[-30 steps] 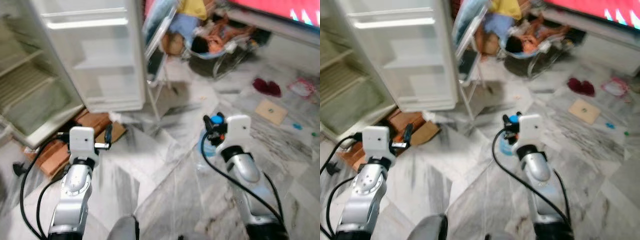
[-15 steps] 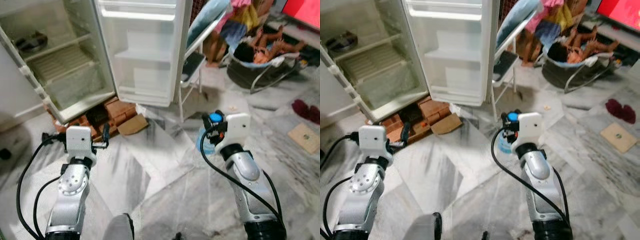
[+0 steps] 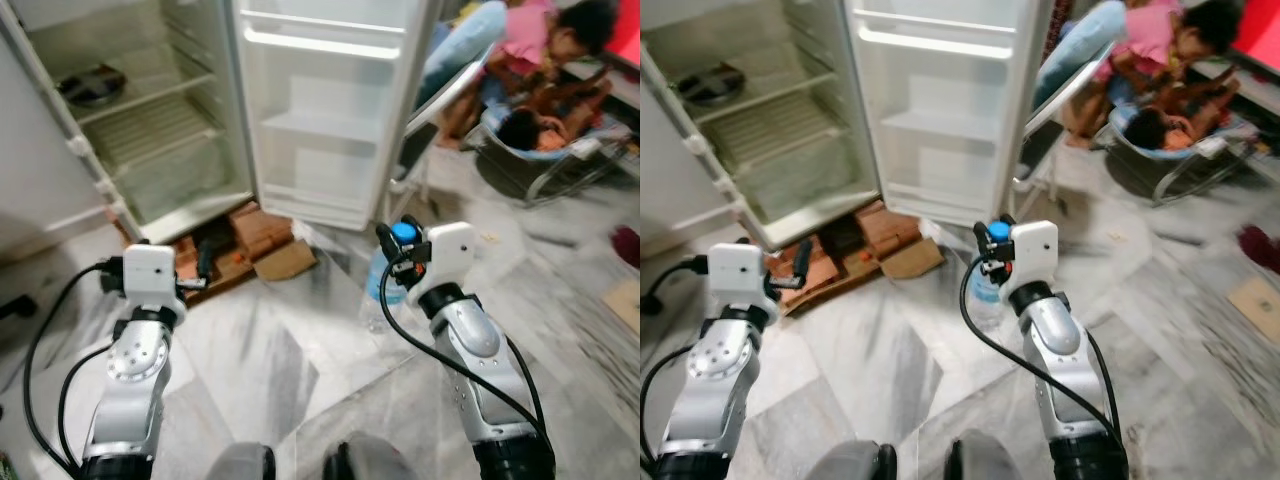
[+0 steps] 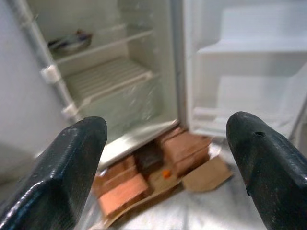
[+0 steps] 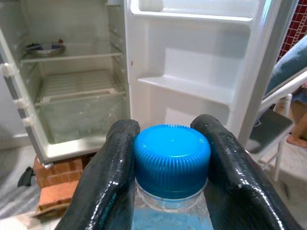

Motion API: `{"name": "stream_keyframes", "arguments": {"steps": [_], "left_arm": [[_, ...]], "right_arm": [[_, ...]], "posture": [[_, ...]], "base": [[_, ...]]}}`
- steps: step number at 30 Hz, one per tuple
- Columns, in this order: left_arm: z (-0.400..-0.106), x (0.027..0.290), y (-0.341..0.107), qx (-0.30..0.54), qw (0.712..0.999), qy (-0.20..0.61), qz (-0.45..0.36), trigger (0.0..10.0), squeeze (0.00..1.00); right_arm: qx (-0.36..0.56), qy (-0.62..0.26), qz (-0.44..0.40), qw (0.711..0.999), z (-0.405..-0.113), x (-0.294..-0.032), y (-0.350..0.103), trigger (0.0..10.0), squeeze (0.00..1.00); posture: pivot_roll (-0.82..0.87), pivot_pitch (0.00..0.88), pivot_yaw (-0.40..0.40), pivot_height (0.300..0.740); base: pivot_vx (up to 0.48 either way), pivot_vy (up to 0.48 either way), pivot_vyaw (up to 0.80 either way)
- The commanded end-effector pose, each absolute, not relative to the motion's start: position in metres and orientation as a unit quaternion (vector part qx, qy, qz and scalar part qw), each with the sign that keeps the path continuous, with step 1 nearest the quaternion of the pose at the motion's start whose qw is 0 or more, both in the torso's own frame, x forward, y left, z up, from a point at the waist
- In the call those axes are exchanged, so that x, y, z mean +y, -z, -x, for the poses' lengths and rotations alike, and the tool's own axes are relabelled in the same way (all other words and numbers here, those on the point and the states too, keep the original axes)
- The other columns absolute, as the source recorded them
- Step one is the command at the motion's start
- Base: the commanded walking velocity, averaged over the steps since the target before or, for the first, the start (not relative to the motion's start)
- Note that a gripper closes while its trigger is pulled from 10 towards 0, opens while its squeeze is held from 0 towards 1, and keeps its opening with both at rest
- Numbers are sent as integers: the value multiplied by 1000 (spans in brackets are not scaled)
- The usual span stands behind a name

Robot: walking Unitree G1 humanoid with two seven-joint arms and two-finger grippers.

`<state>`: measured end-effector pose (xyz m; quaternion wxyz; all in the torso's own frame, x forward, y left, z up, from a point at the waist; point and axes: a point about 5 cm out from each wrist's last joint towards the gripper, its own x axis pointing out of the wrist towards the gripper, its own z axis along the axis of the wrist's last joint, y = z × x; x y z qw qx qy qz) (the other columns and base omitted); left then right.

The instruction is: Restocking fridge

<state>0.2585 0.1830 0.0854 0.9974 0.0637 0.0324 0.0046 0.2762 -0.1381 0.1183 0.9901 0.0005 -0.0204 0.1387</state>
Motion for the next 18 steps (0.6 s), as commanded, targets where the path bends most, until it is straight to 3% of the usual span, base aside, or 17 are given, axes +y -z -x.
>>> {"name": "stream_keyframes", "arguments": {"steps": [1, 5, 12, 18], "left_arm": [[-260, 189, -90, 27, 997, -15, -73, 10000, 0], [-260, 189, -89, 32, 996, -11, -79, 10000, 0], [-261, 187, -86, 52, 997, 3, -53, 10000, 0], [-263, 186, -85, 55, 997, 9, -44, 10000, 0]], "right_arm": [[-47, -142, -6, 989, -279, -134, -130, 10000, 0], [-48, -139, -4, 989, -279, -135, -130, 10000, 0], [-55, -124, -9, 991, -282, -138, -132, 10000, 0], [-50, -114, -13, 992, -286, -140, -131, 10000, 0]], "posture": [[37, 120, -54, 740], [36, 119, -54, 740], [38, 115, -54, 740], [43, 103, -57, 740]], "base": [[368, 311, 0], [368, 308, 0], [455, 0, 0], [367, 303, 0]]}}
